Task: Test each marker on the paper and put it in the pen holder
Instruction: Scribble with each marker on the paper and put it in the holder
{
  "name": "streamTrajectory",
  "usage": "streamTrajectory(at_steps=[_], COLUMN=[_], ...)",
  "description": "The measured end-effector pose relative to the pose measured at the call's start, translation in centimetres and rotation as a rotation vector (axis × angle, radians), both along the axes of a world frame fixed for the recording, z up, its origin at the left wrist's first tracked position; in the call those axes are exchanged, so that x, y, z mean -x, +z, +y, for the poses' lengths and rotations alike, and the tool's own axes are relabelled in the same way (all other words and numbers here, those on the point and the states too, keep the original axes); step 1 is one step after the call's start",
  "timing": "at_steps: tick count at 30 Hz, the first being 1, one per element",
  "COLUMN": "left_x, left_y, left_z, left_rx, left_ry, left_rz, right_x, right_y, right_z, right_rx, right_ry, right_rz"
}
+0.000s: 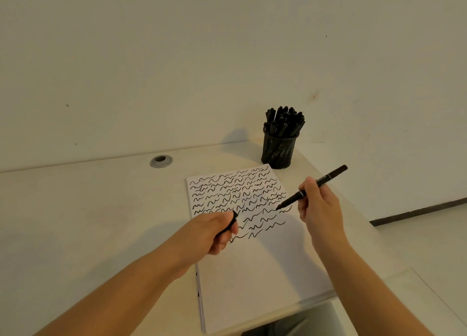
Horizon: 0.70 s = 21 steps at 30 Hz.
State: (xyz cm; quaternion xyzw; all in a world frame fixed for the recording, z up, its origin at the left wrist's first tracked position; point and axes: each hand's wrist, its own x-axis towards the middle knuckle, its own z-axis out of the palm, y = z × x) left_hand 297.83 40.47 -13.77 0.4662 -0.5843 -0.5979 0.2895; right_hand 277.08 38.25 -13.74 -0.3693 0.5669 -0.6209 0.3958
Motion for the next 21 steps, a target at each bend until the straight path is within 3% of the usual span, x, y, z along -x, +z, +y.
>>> streamTrajectory(at_steps=[5,13,21], left_x=[1.0,0.4,0.6], left_y=[-0.7,-2.9,-3.7], left_z=[-2.0,-3.7,-3.7], left_rx=[0.249,0.584,0.59], left_ry=[0.092,0.096,0.067], left_rz=[-0.183,-0.523,-0.492], right_x=[1.2,4.7,4.4], right_y=[-1.3,-3.4,-3.2], right_z=[0.1,0.9,-0.7], right_rx=[0.047,0.002,-0.002], right_ry=[0.087,0.033,0.074], right_rz=[0.037,0.184,0.221])
